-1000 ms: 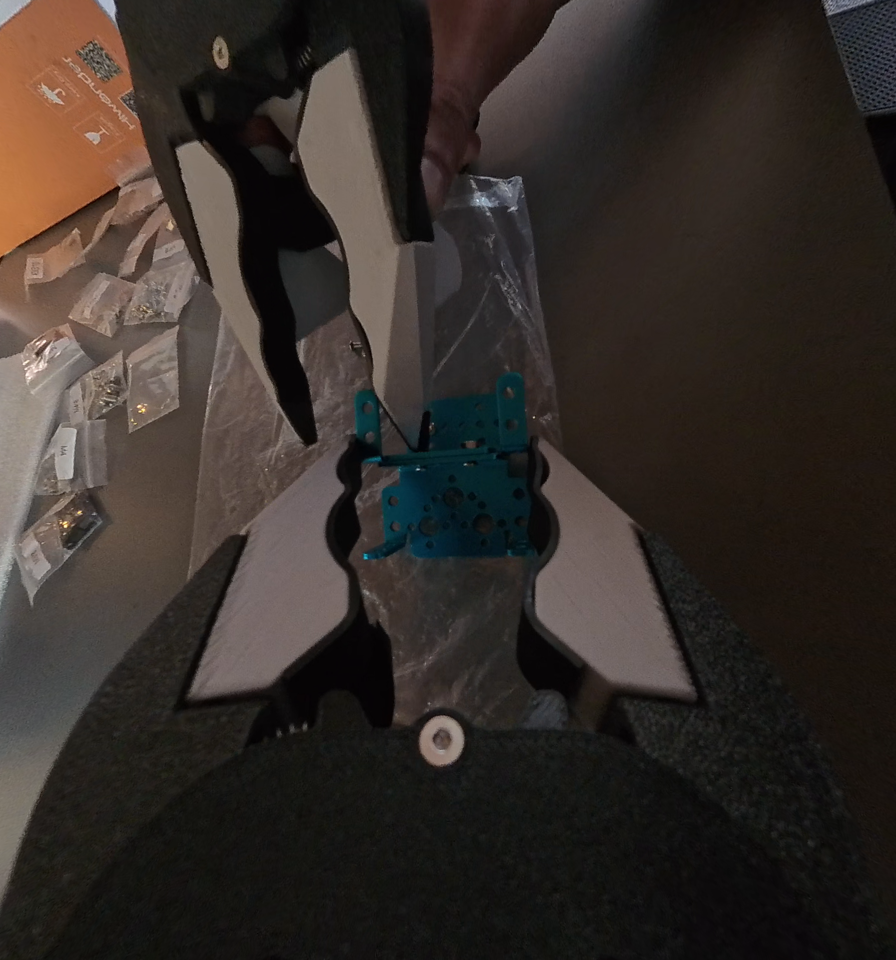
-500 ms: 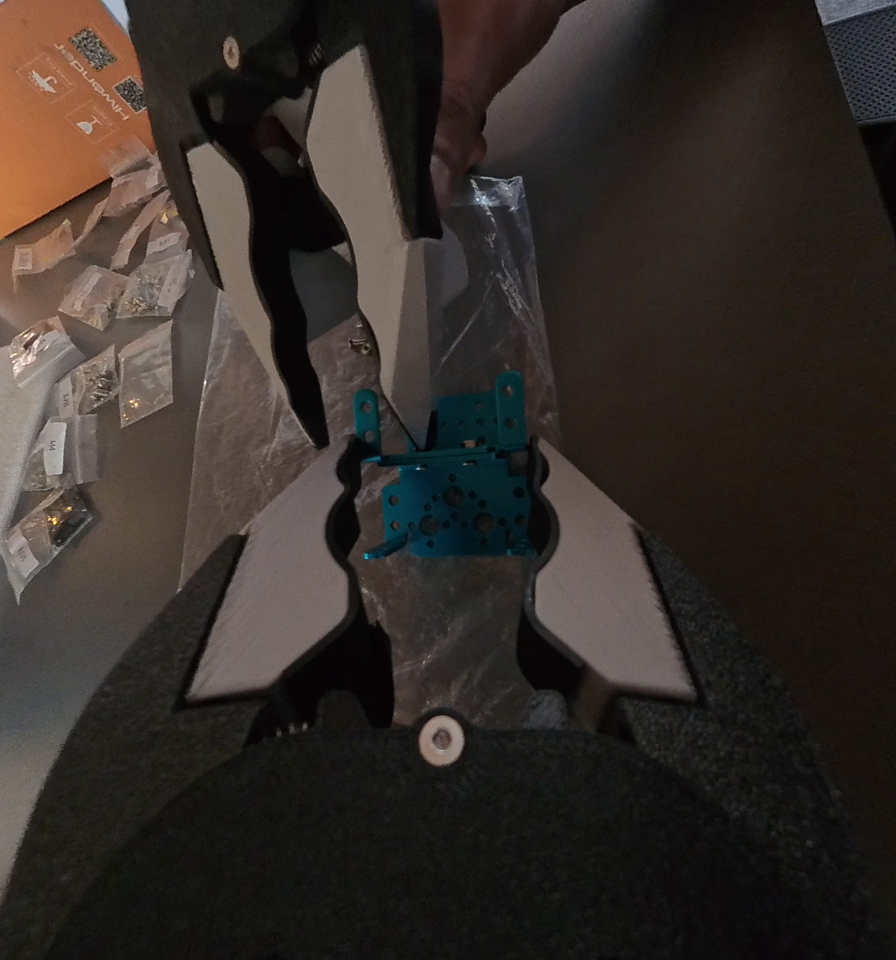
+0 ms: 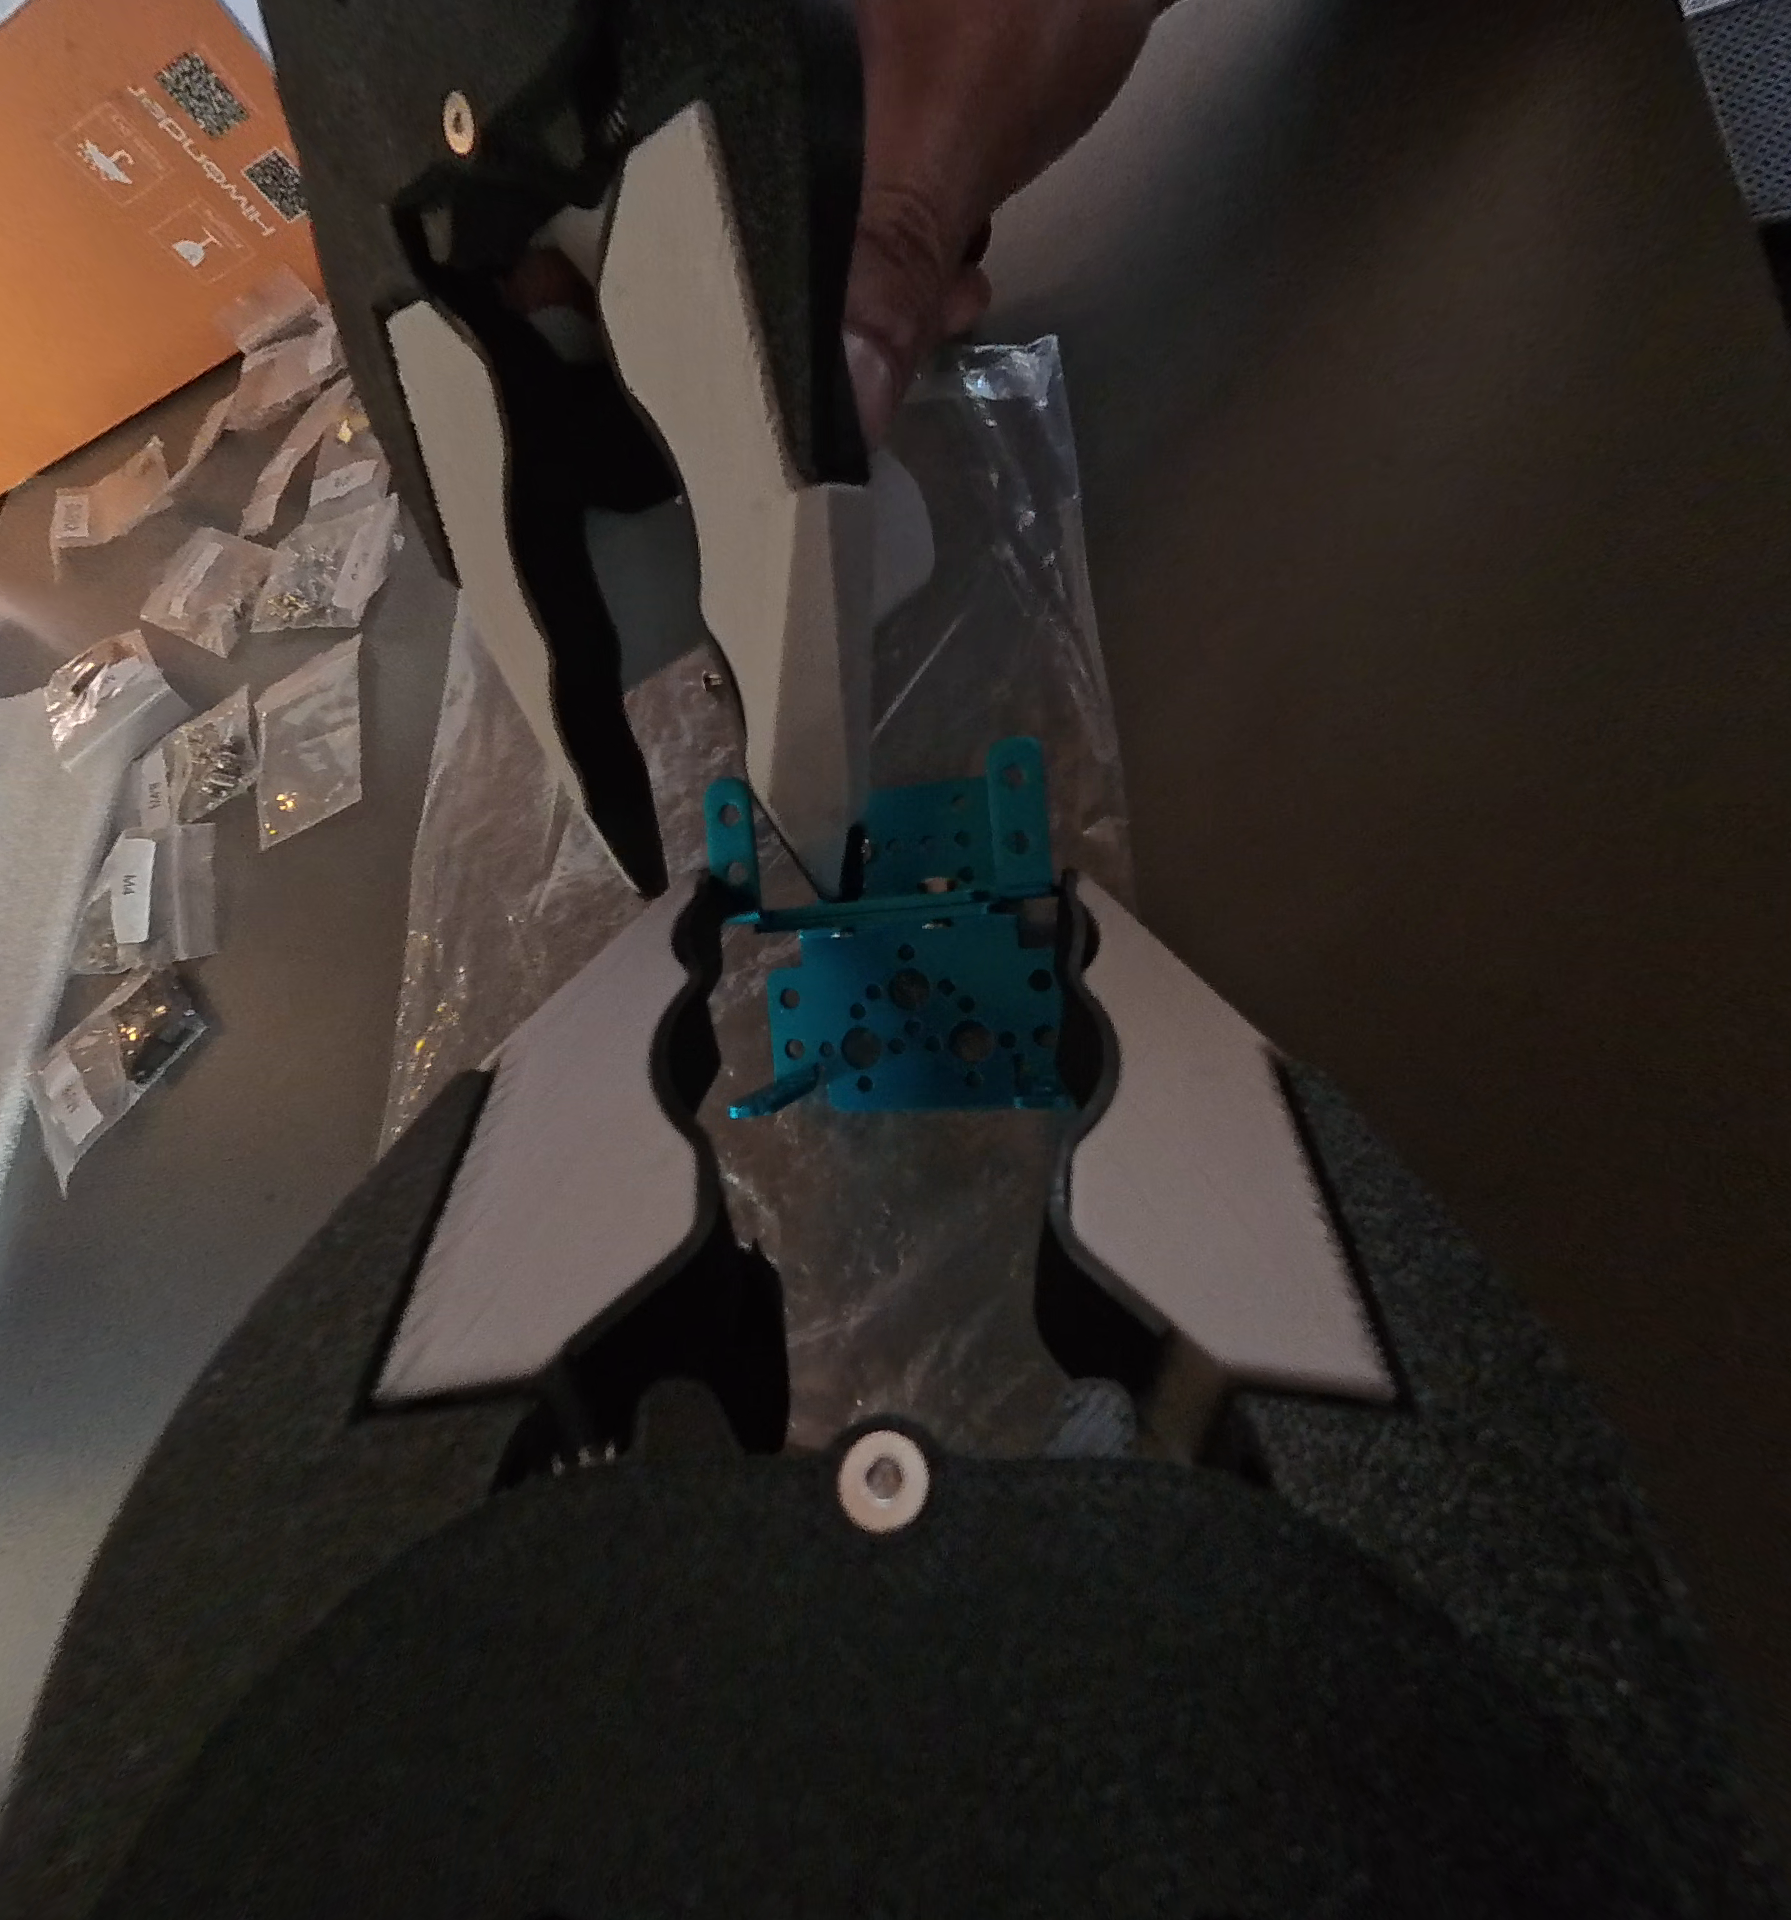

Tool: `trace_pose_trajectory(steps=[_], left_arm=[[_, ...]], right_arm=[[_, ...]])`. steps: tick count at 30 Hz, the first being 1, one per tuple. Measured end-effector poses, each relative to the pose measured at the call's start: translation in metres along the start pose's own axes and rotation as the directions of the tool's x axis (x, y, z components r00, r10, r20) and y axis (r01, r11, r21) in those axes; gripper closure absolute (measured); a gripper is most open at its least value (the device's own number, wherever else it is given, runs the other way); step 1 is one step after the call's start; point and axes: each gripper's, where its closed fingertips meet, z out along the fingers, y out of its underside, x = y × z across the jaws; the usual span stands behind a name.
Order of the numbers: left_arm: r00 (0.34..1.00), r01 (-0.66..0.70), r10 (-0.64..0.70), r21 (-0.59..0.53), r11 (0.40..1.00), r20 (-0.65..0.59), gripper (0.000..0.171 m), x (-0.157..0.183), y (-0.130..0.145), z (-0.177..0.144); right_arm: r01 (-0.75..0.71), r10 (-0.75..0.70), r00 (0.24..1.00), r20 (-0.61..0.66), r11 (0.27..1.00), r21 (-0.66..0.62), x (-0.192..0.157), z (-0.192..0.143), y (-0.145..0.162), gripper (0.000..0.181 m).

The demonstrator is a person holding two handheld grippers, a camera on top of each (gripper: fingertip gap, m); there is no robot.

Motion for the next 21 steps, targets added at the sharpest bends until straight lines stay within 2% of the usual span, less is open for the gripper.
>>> trace_pose_trajectory(steps=[6,10,13,17,21], left_arm=[[1.000,-0.008,0.008,-0.008,1.000,0.010,0.105,0.000,0.001,0.001],[1.000,-0.004,0.004,-0.006,1.000,0.004,0.105,0.000,0.001,0.000],[1.000,-0.006,0.006,-0.006,1.000,0.002,0.105,0.000,0.001,0.000],[1.000,-0.007,0.007,-0.006,1.000,0.001,0.105,0.000,0.001,0.000],[1.000,-0.007,0.007,-0.006,1.000,0.003,0.105,0.000,0.001,0.000]], right_arm=[[-0.017,0.017,1.000,0.005,1.000,0.015,-0.002,0.001,-0.003,0.148],[0.010,-0.010,1.000,-0.019,1.000,0.010,0.000,-0.001,-0.003,0.145],[0.027,-0.028,0.999,0.020,0.999,0.041,-0.004,-0.011,-0.007,0.146],[0.116,-0.117,0.993,-0.029,0.993,-0.039,-0.004,-0.003,0.004,0.143],[0.122,-0.124,0.991,-0.048,0.991,-0.048,-0.003,0.000,0.004,0.142]])
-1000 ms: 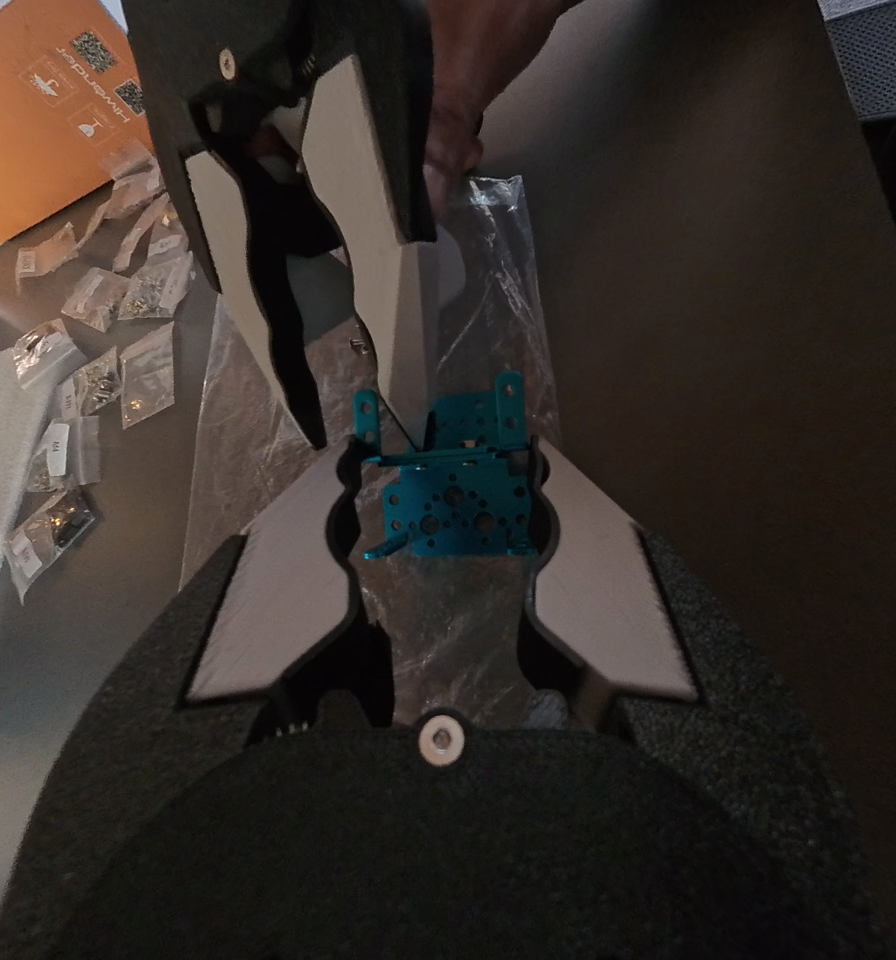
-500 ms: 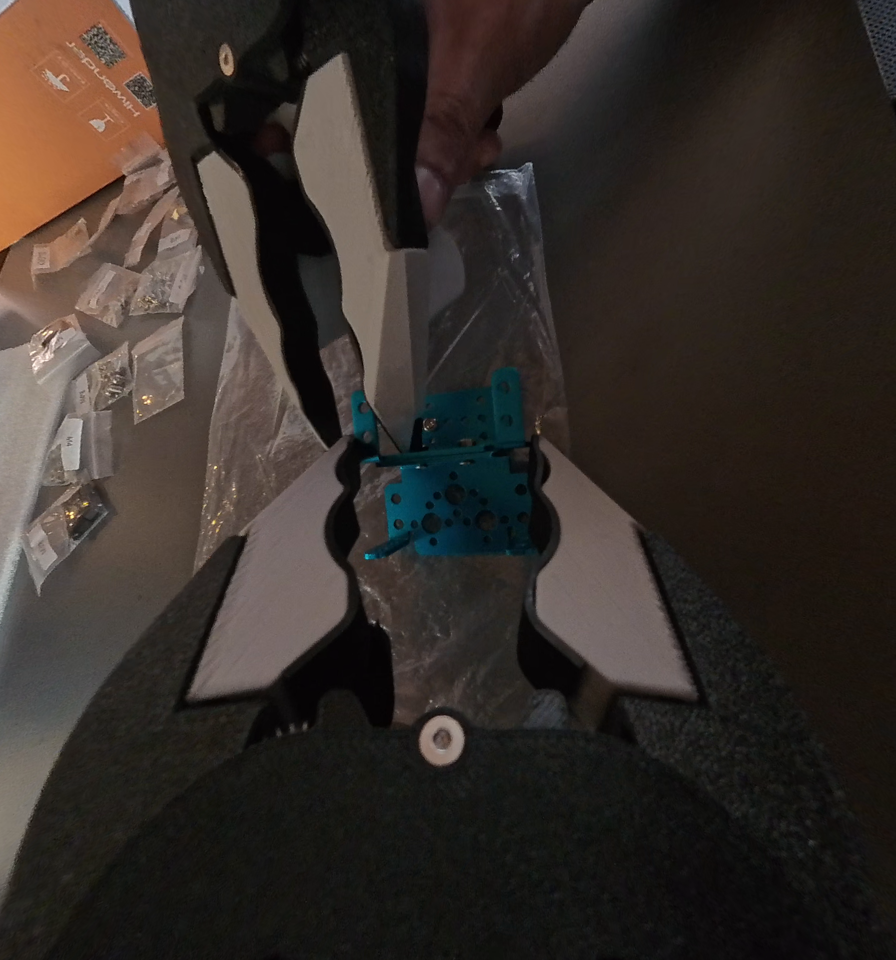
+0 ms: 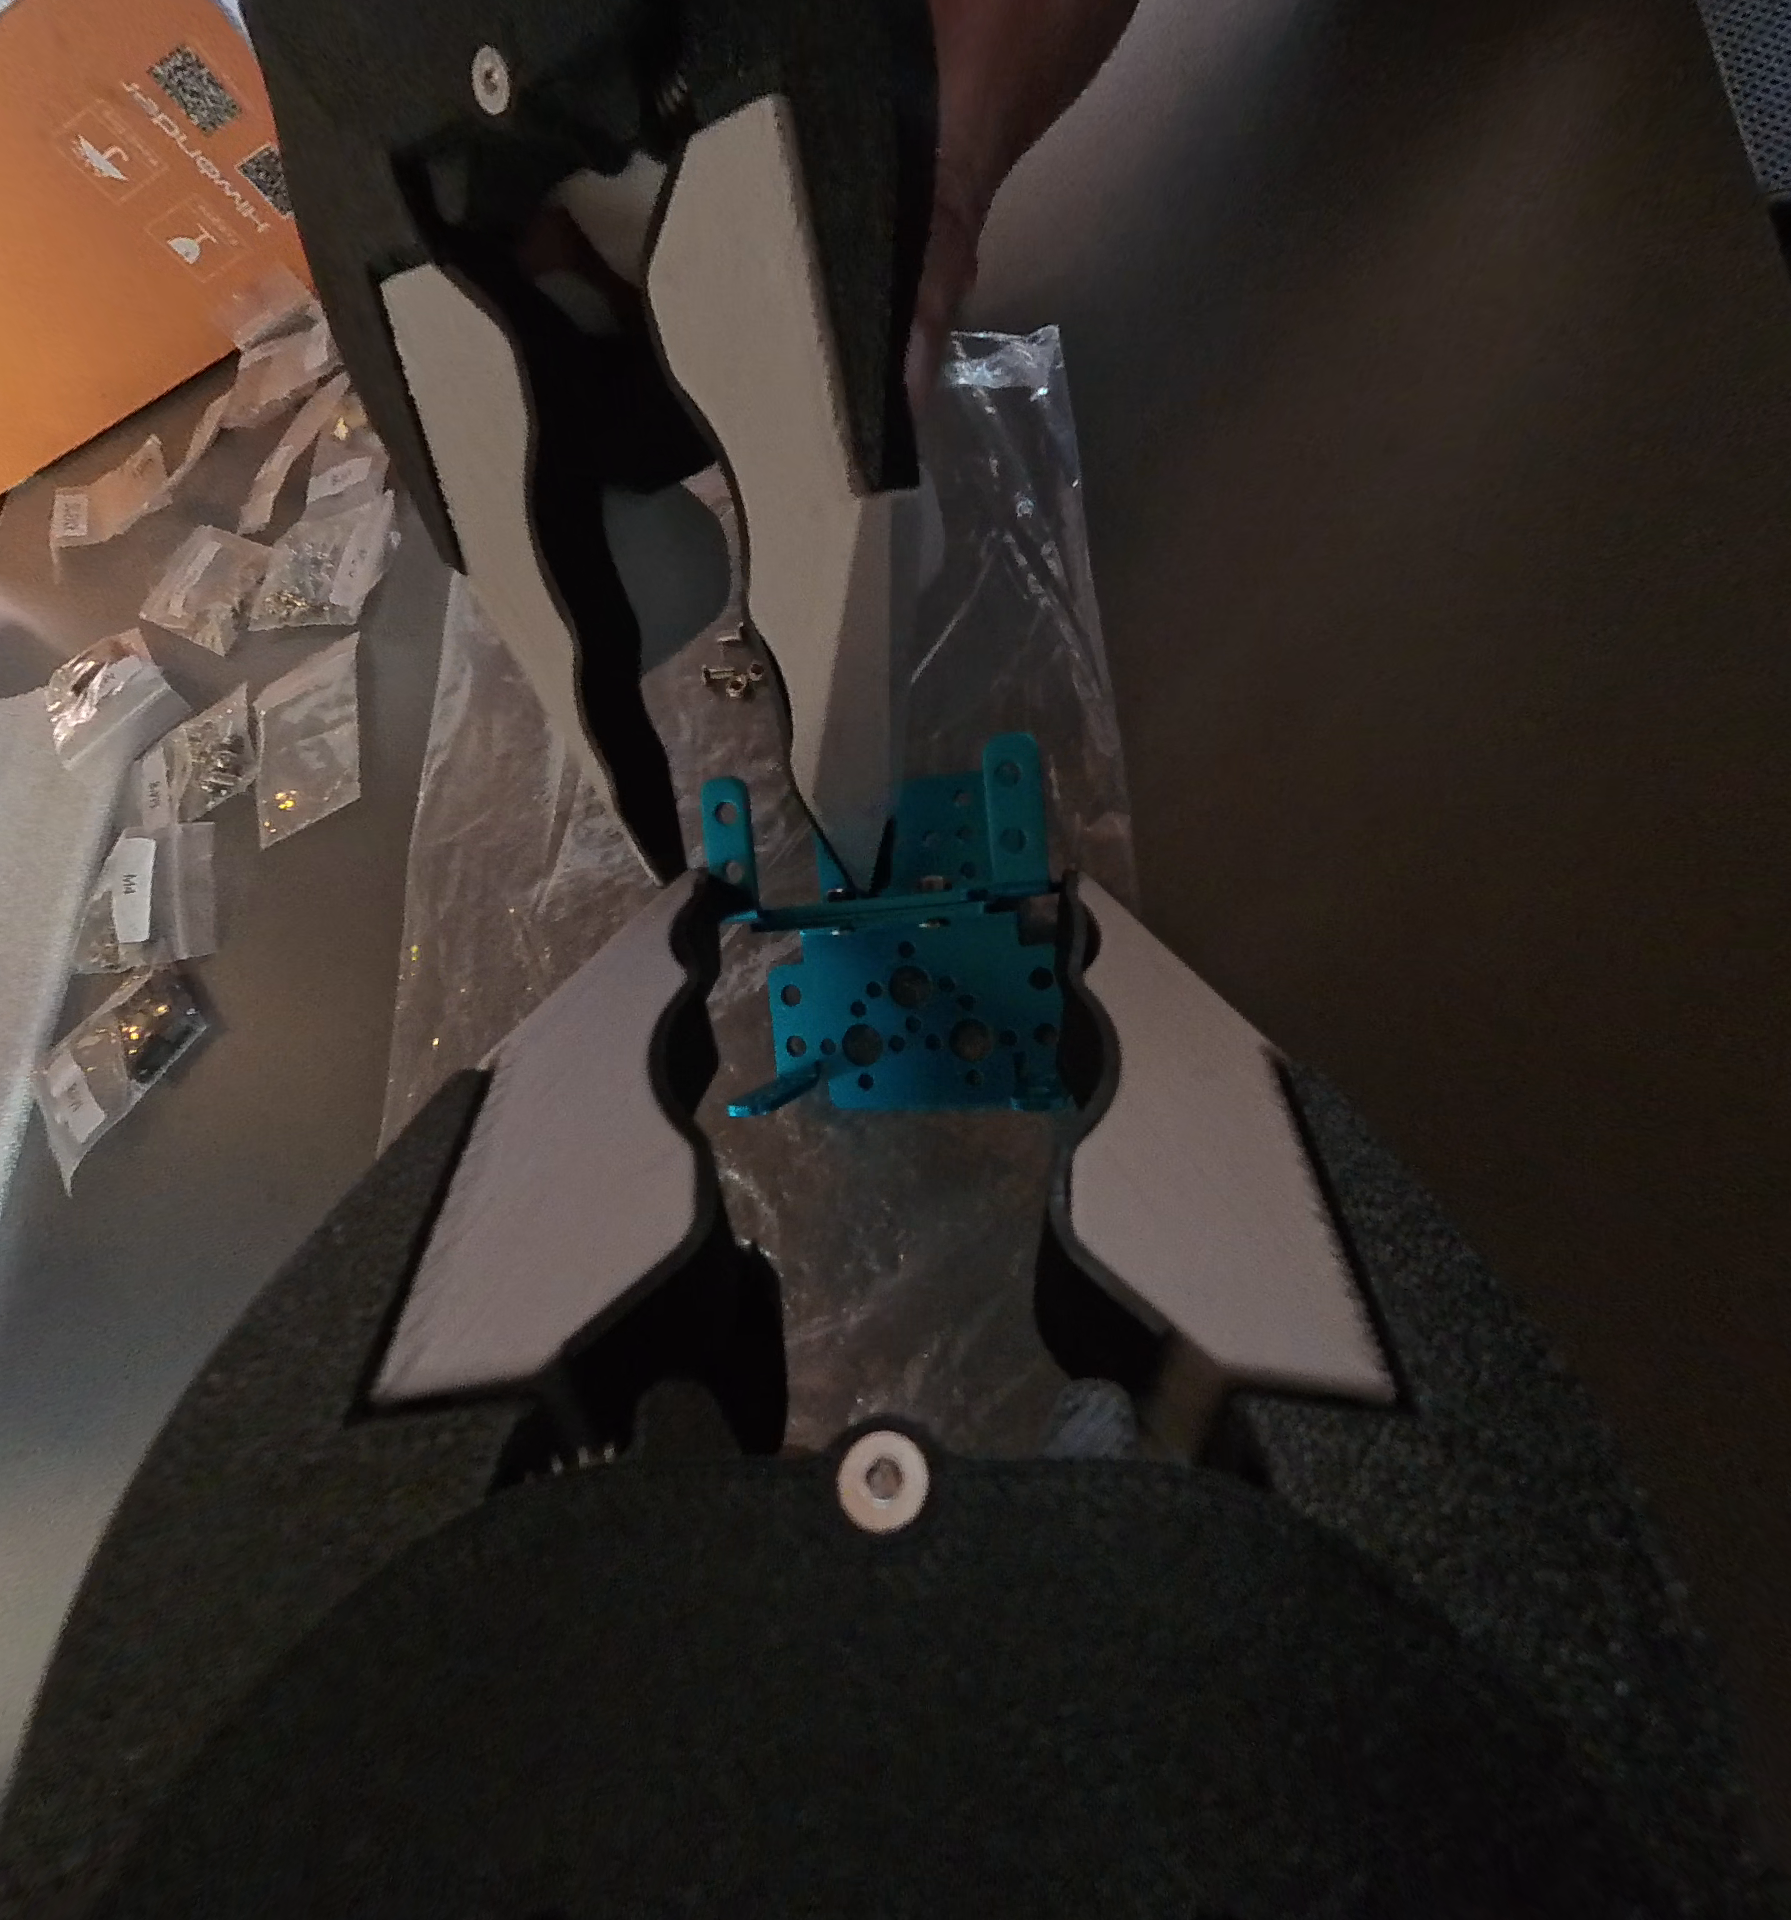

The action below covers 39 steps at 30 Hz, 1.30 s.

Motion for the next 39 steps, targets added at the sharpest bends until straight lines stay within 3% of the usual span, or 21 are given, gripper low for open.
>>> trace_pose_trajectory(steps=[21,34,36,37,39], left_arm=[[1.000,0.008,-0.008,-0.006,1.000,0.022,0.106,-0.002,0.001,0.001],[1.000,0.008,-0.007,-0.003,1.000,0.016,0.105,-0.003,0.002,0.002],[1.000,0.003,-0.003,-0.003,1.000,0.017,0.105,-0.003,0.002,0.002],[1.000,0.001,-0.001,-0.003,1.000,0.018,0.105,-0.003,0.002,0.002],[1.000,0.002,-0.002,-0.002,1.000,0.014,0.105,-0.003,0.002,0.002]], right_arm=[[-0.077,0.075,0.995,0.072,0.997,0.021,-0.003,0.002,-0.003,0.148],[0.017,-0.015,1.000,-0.019,0.996,0.082,0.001,-0.007,-0.014,0.164],[0.031,-0.028,0.999,-0.028,0.996,0.083,0.001,-0.012,-0.016,0.161],[0.033,-0.036,0.999,0.031,0.995,0.091,-0.007,-0.014,-0.017,0.158],[0.015,-0.022,0.997,0.079,0.996,0.085,-0.012,-0.016,-0.015,0.141]])
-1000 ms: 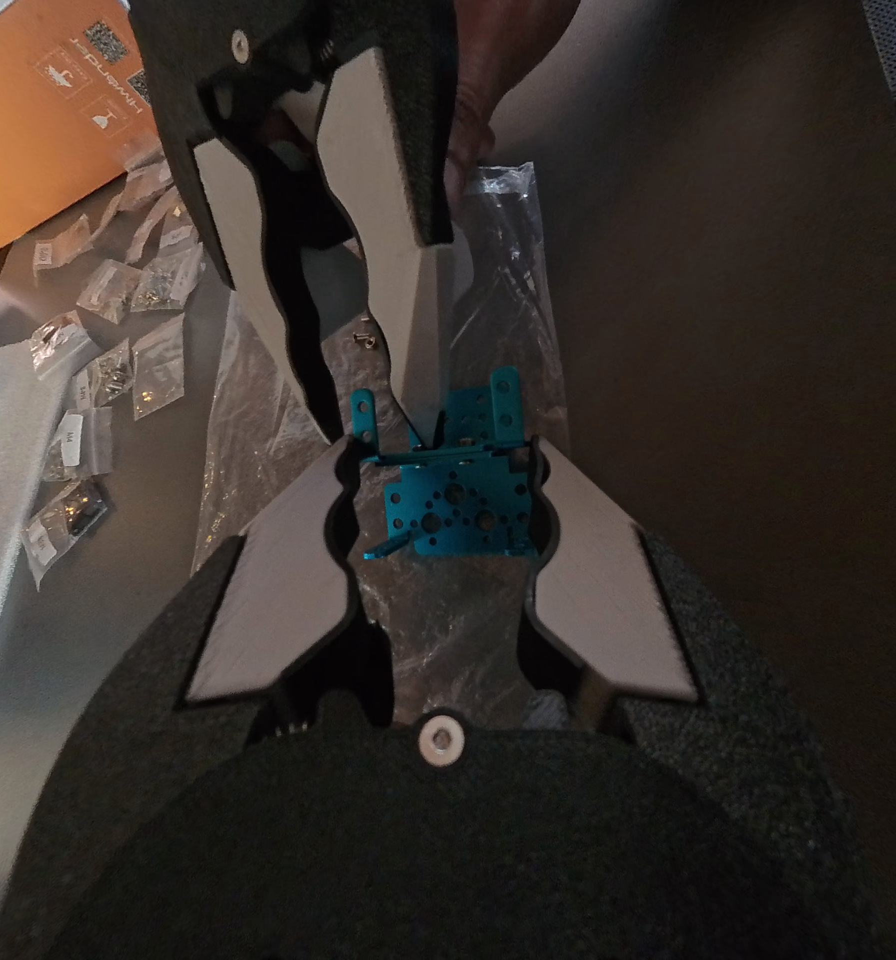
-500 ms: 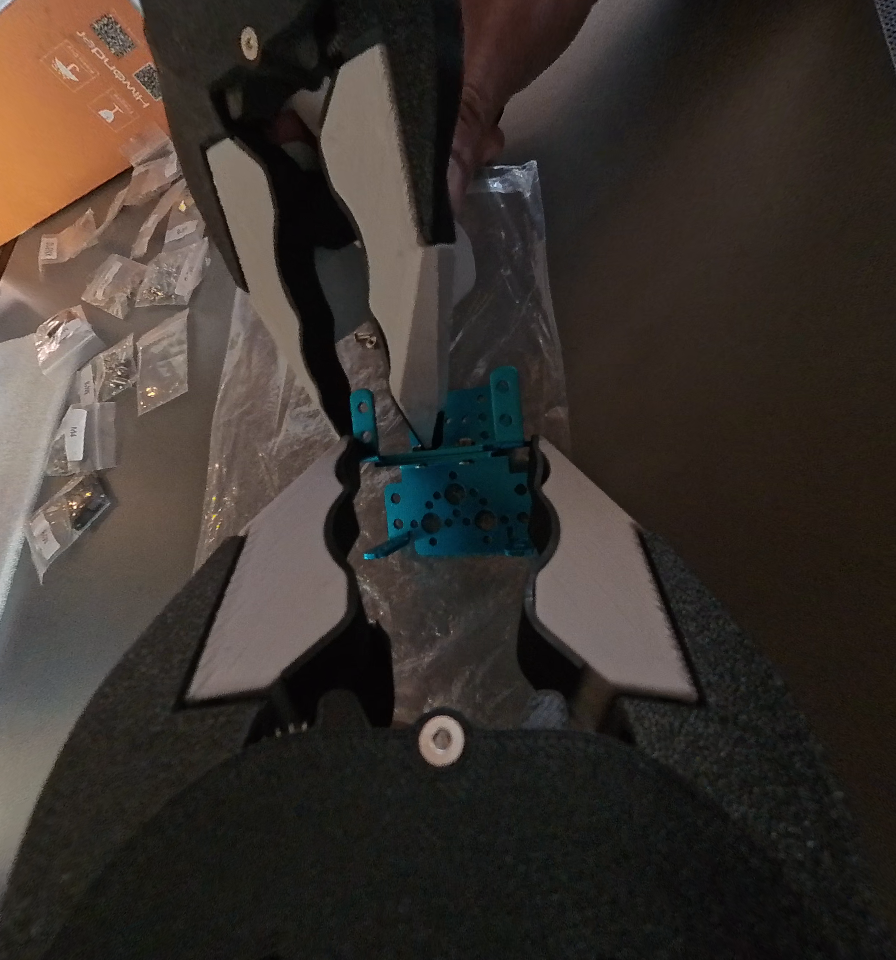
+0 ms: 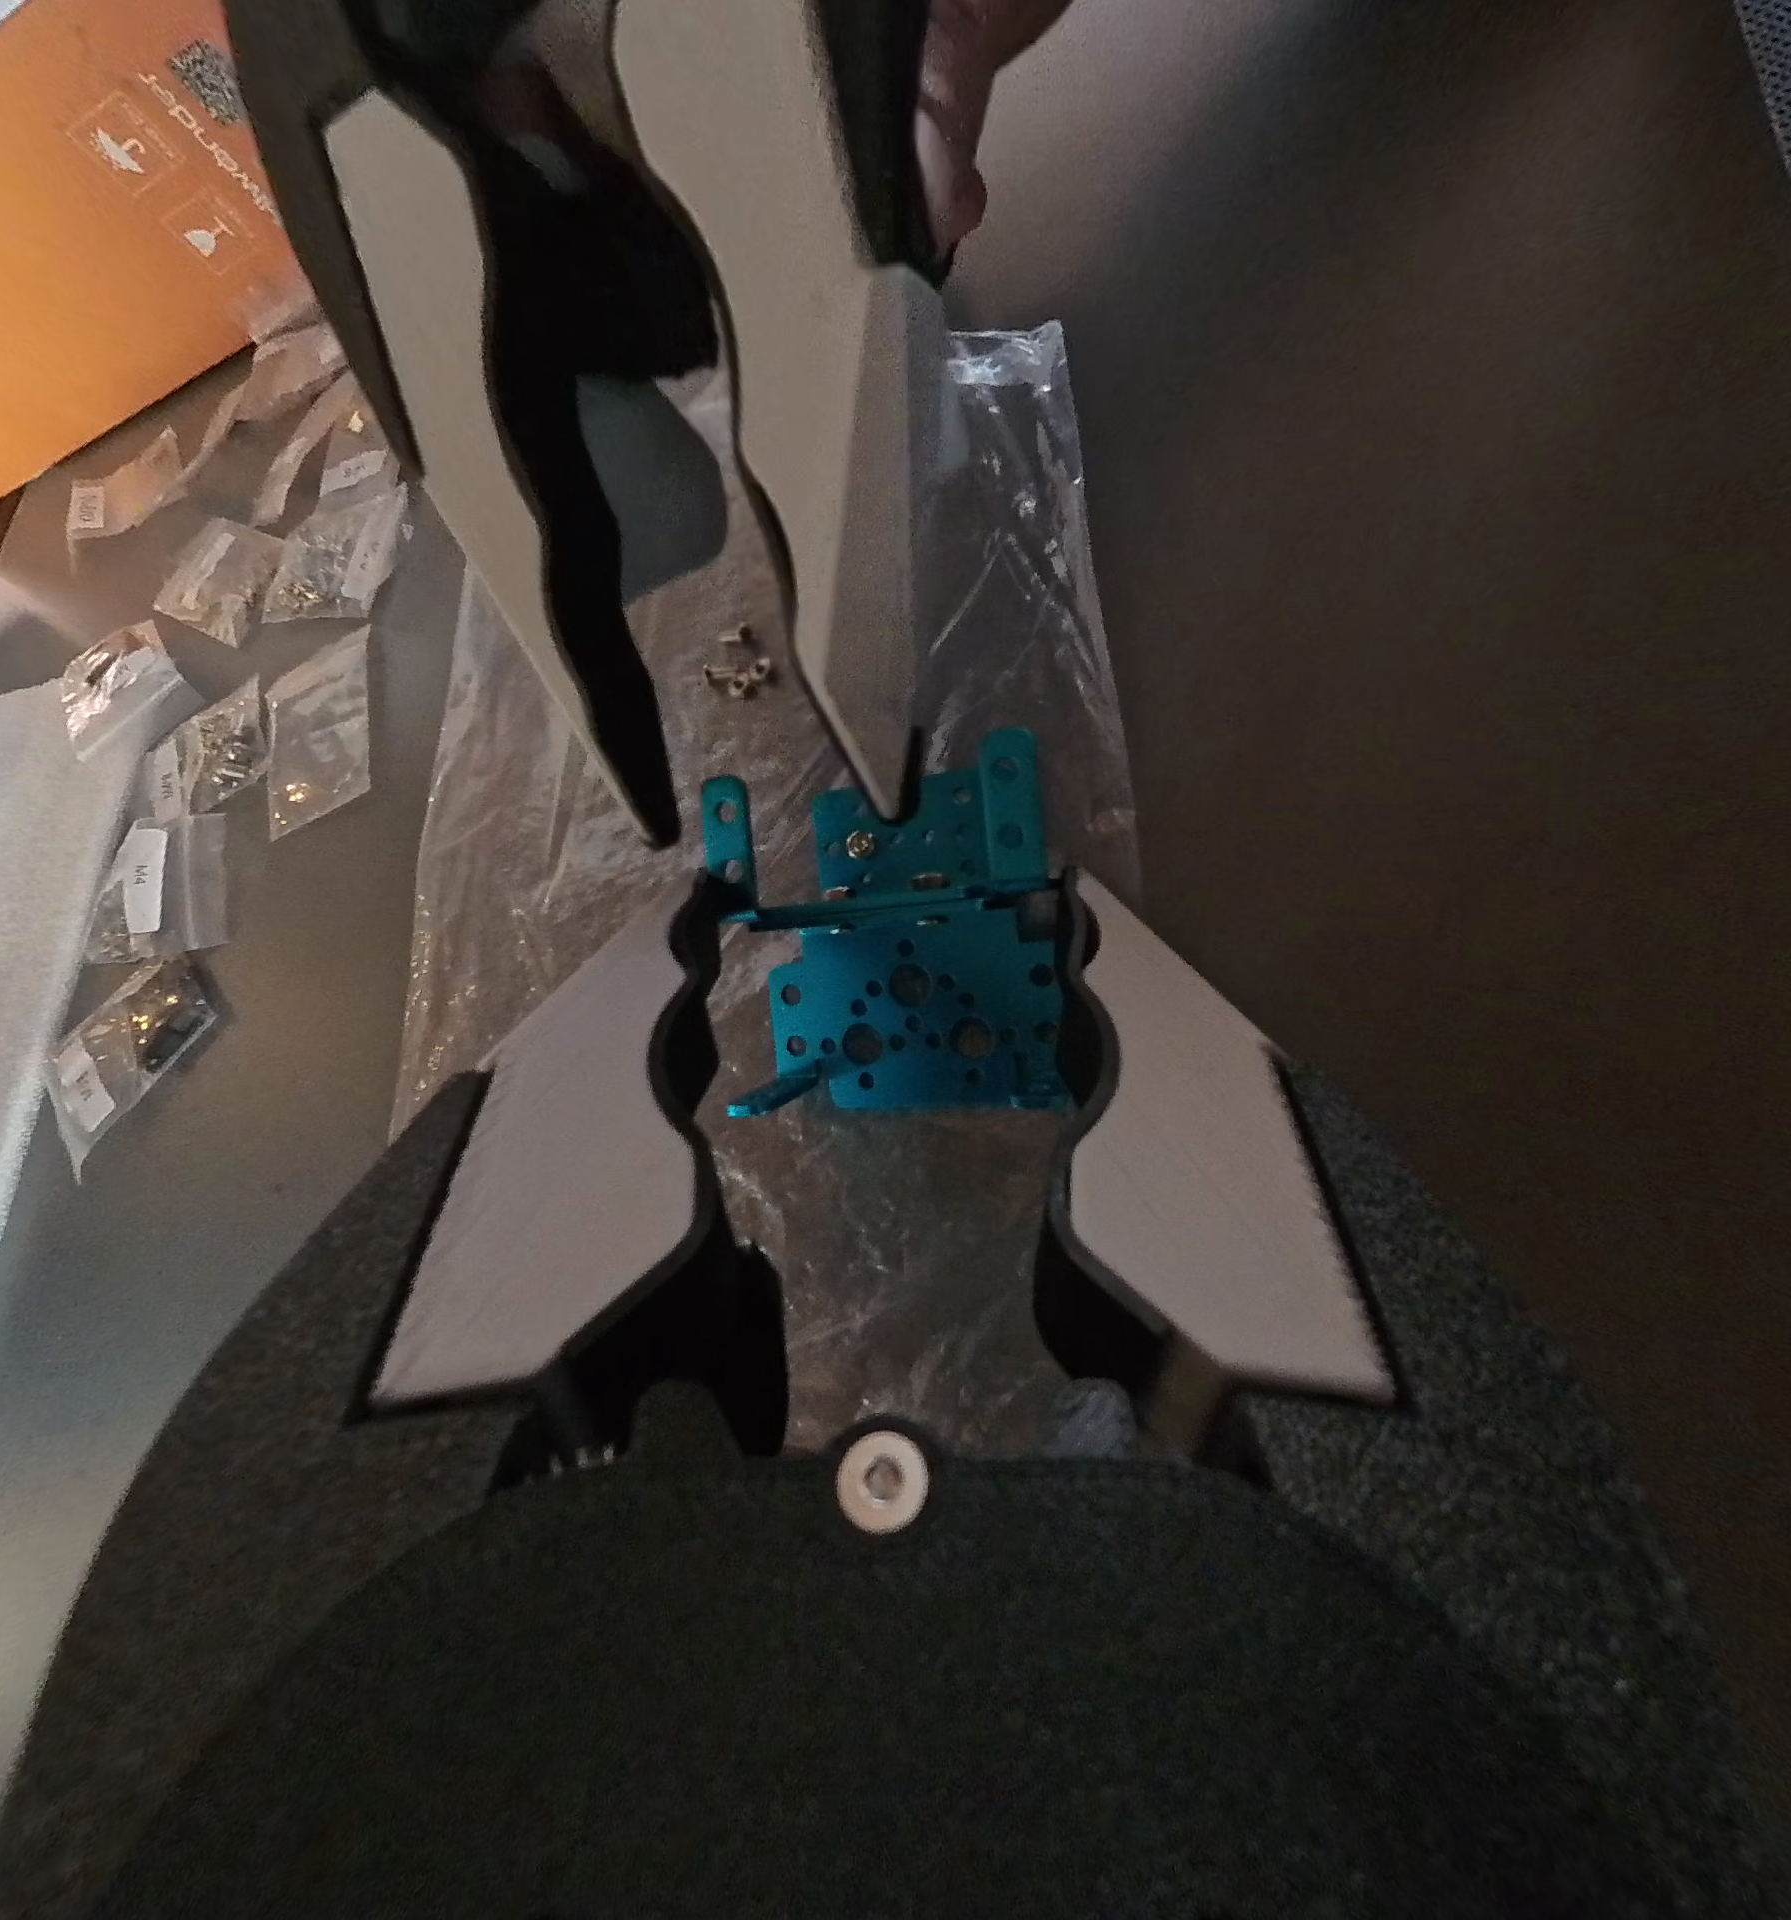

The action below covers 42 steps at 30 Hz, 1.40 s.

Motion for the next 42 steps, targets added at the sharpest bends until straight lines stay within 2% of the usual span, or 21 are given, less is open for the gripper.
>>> trace_pose_trajectory(steps=[2,8,14,28,38,42], left_arm=[[1.000,-0.002,0.002,0.000,1.000,0.000,0.105,0.000,0.000,0.000],[1.000,-0.002,0.002,0.000,1.000,0.001,0.105,0.000,0.000,0.000],[1.000,-0.003,0.003,0.000,1.000,0.001,0.105,0.001,0.000,0.000],[1.000,0.006,-0.006,-0.002,1.000,0.001,0.106,0.001,0.000,0.000],[1.000,-0.003,0.003,-0.001,1.000,0.006,0.105,0.001,-0.001,0.000],[1.000,-0.004,0.004,-0.001,1.000,0.004,0.105,0.002,-0.001,0.000]], right_arm=[[-0.014,0.015,1.000,0.023,0.999,-0.037,-0.003,0.006,0.006,0.134],[-0.004,0.005,1.000,0.022,1.000,-0.030,-0.004,0.009,0.005,0.129],[0.018,-0.018,1.000,-0.013,0.999,-0.043,-0.004,0.012,0.005,0.129],[-0.091,0.092,0.995,0.032,0.995,-0.034,-0.004,0.012,0.004,0.131],[-0.058,0.058,0.998,0.022,0.998,-0.033,-0.004,0.012,0.005,0.130],[-0.052,0.052,0.998,0.023,0.998,-0.031,0.000,-0.001,0.005,0.133]])
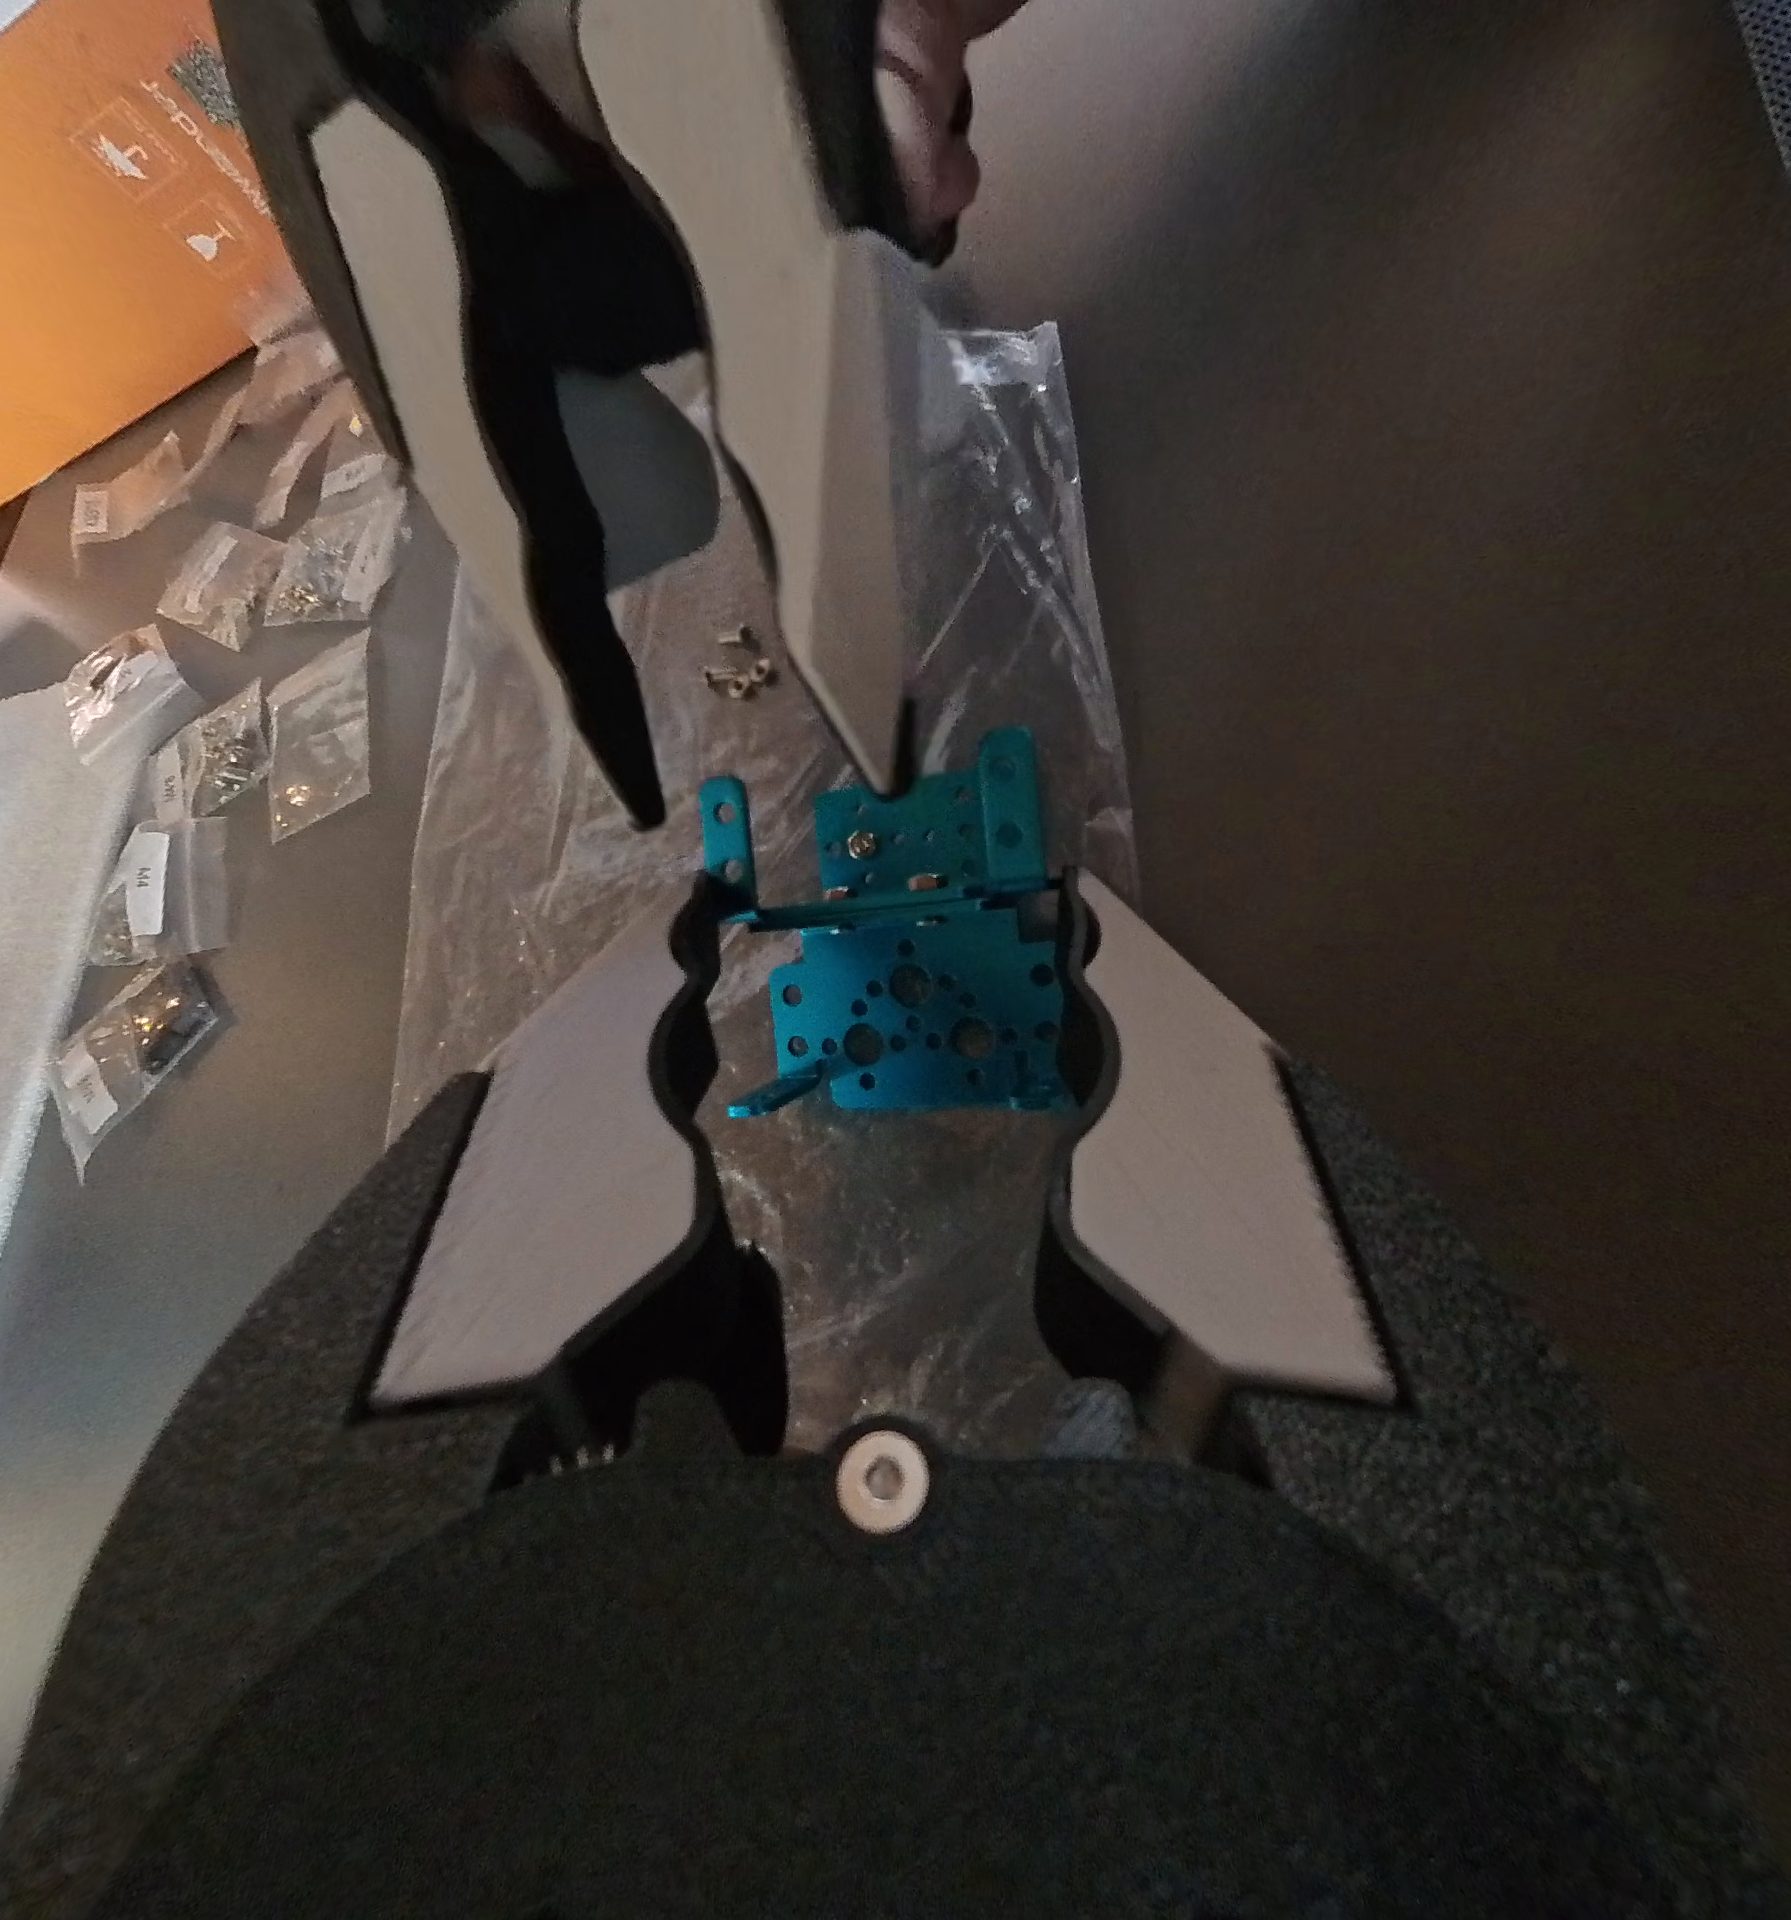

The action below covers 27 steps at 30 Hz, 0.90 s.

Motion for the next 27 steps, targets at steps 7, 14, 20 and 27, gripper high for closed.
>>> trace_pose_trajectory(steps=[7,14,20,27], left_arm=[[1.000,-0.004,0.004,0.000,1.000,0.004,0.106,0.000,0.000,0.000],[1.000,-0.002,0.002,0.000,1.000,0.003,0.106,0.000,0.000,0.000],[1.000,-0.001,0.001,0.000,1.000,0.001,0.106,0.000,0.000,0.000],[1.000,-0.006,0.007,0.005,1.000,-0.006,0.105,0.002,-0.001,0.000]], right_arm=[[-0.056,0.055,0.998,-0.021,0.997,-0.055,0.010,0.012,0.013,0.140],[-0.034,0.033,0.999,-0.013,0.998,-0.052,0.005,0.018,0.011,0.151],[-0.041,0.042,0.998,0.035,0.998,-0.049,0.000,0.018,0.010,0.161],[-0.141,0.141,0.978,0.155,0.990,-0.015,-0.003,0.015,0.007,0.166]])
